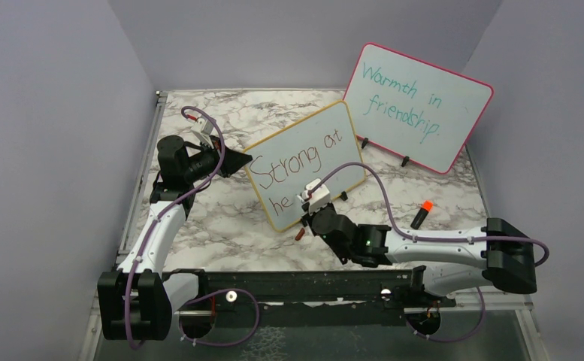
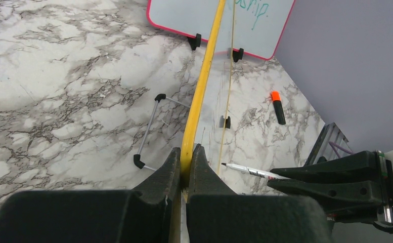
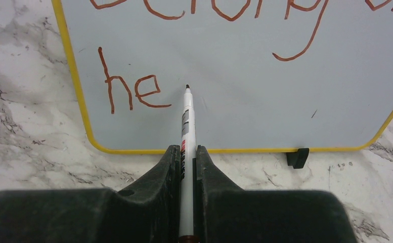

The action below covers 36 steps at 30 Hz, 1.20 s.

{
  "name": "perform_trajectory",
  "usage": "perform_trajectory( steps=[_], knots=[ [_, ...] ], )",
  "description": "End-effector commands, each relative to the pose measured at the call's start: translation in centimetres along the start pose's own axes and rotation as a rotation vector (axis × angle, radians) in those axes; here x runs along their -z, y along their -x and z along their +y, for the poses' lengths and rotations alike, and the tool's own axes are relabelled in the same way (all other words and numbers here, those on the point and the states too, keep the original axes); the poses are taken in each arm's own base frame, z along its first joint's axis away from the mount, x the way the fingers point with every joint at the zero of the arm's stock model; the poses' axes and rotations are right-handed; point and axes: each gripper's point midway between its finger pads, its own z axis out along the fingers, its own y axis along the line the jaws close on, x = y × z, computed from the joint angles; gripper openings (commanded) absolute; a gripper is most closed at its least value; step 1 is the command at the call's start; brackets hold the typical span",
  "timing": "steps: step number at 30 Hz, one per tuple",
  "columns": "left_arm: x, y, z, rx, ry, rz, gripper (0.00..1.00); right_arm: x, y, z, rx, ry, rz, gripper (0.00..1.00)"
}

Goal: Write a sentence on the whiteboard

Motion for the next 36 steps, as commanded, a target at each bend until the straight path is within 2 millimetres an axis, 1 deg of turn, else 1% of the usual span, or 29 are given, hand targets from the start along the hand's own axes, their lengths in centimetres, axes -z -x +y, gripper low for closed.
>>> perform_trajectory(
  steps=[1,10,17,24,30,36],
  knots=[
    [0.1,-0.9,2.6,-0.017,0.109,0.022,0.0,-0.5,0.8,0.2,-0.017,0.014,-0.032,0.01],
    [0.0,-0.9,2.7,-0.016,0.108,0.023,0.0,-1.0,0.8,0.7,-0.013,0.038,-0.024,0.01],
    [0.0,-0.9,2.7,-0.015,0.107,0.025,0.0,-1.3,-0.1,0.7,-0.002,0.032,0.0,0.01],
    [0.0,-0.9,2.7,-0.015,0.106,0.025,0.0,-1.6,0.3,0.9,0.005,0.031,-0.013,0.01],
    [0.0,-0.9,2.6,-0.016,0.106,0.023,0.0,-1.6,1.4,1.1,-0.003,0.038,-0.042,0.01],
    [0.0,-0.8,2.6,-0.018,0.107,0.022,0.0,-1.6,2.0,1.3,0.002,0.054,-0.061,0.01]
  ],
)
